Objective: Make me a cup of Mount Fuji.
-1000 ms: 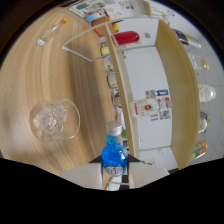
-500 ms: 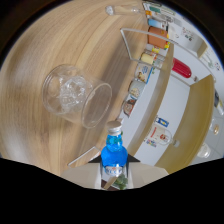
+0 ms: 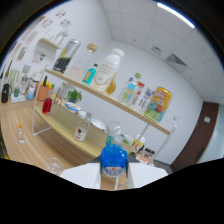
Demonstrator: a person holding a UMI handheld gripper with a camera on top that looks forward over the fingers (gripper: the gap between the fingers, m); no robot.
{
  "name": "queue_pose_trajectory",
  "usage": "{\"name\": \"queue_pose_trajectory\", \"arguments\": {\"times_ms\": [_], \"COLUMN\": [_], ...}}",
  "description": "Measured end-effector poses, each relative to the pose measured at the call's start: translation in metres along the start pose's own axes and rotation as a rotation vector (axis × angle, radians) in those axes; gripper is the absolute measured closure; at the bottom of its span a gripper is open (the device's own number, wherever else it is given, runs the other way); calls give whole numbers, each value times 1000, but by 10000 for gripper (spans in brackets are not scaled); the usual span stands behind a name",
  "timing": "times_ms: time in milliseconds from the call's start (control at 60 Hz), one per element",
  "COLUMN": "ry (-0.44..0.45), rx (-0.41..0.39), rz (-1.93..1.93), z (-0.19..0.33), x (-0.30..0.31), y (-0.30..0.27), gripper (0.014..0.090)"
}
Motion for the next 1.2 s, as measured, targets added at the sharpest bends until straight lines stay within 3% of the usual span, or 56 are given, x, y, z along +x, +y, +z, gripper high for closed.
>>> {"name": "queue_pose_trajectory", "arguments": {"times_ms": [183, 433, 917, 1117, 1200], "ry": [27, 9, -82, -68, -48], "rx": [-116, -302, -495, -512, -529], "rz": [432, 543, 533, 541, 552], "z": [0, 36, 43, 37, 29], "x": [30, 19, -9, -9, -7], "y": [95, 208, 263, 268, 269], "gripper": [688, 687, 680, 669, 515]}}
